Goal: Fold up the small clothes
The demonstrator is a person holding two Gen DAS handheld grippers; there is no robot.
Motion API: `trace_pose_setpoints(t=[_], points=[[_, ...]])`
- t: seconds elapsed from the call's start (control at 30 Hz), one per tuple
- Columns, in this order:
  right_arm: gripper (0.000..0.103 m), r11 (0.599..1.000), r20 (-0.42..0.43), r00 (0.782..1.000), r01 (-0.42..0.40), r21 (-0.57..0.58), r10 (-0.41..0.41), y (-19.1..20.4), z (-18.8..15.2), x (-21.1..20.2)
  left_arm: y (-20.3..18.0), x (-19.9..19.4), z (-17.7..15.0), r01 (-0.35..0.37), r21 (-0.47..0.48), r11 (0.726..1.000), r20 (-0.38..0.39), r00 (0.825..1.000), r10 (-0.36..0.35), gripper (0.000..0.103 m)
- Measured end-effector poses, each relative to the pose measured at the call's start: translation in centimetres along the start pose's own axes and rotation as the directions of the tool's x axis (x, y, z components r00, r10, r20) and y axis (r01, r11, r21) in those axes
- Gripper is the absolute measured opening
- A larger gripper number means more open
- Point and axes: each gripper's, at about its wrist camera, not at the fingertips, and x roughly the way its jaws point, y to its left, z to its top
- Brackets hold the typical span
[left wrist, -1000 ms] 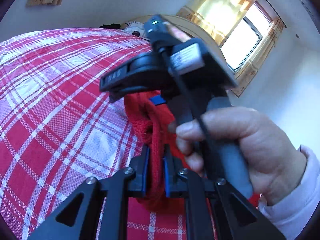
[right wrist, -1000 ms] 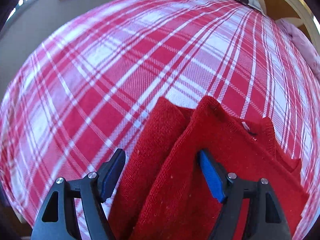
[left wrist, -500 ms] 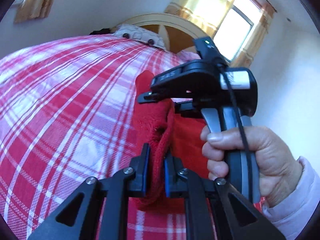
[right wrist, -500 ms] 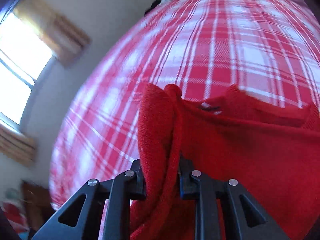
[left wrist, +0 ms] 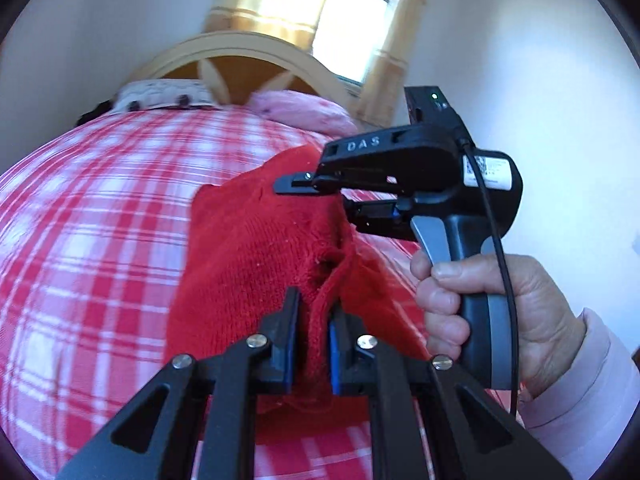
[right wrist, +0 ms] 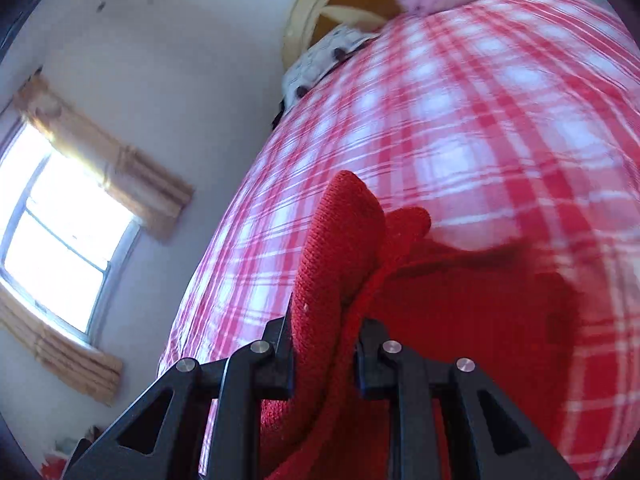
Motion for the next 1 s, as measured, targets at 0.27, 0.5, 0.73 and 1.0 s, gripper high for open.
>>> trace_pose_setpoints(t=[0.27, 0.5, 0.73, 1.0], points=[[0.021, 0.993, 0.014, 1.000, -0.021, 0.117, 0.020, -8.4, -0.9, -1.1, -3.6, 4.3, -1.7, 0.026, 0.092, 0.995, -0.120, 0.993, -0.015, 0.013], [0.023, 0.980, 0.047, 0.999, -0.034, 0.195, 0.025, -12.5, -1.2, 0.2, -3.5, 4.0, -2.5, 0.066, 0.146, 0.987, -0.182, 0.982, -0.039, 0.036], [0.052, 0.971, 0.221, 0.971, 0.040, 0.237, -0.094, -12.4, -2.5, -7.0, 2.4, -2.6, -3.0, 0.107, 0.144, 0.984, -0.129, 0.988, -0.088, 0.085], [0.056, 0.999, 0.237, 0.971, 0.025, 0.028, -0.031, -4.1, -11.3, -12.7, 10.9, -2.7, -3.3, -0.050, -0.086, 0.995, -0.147, 0.988, 0.037, 0.087]])
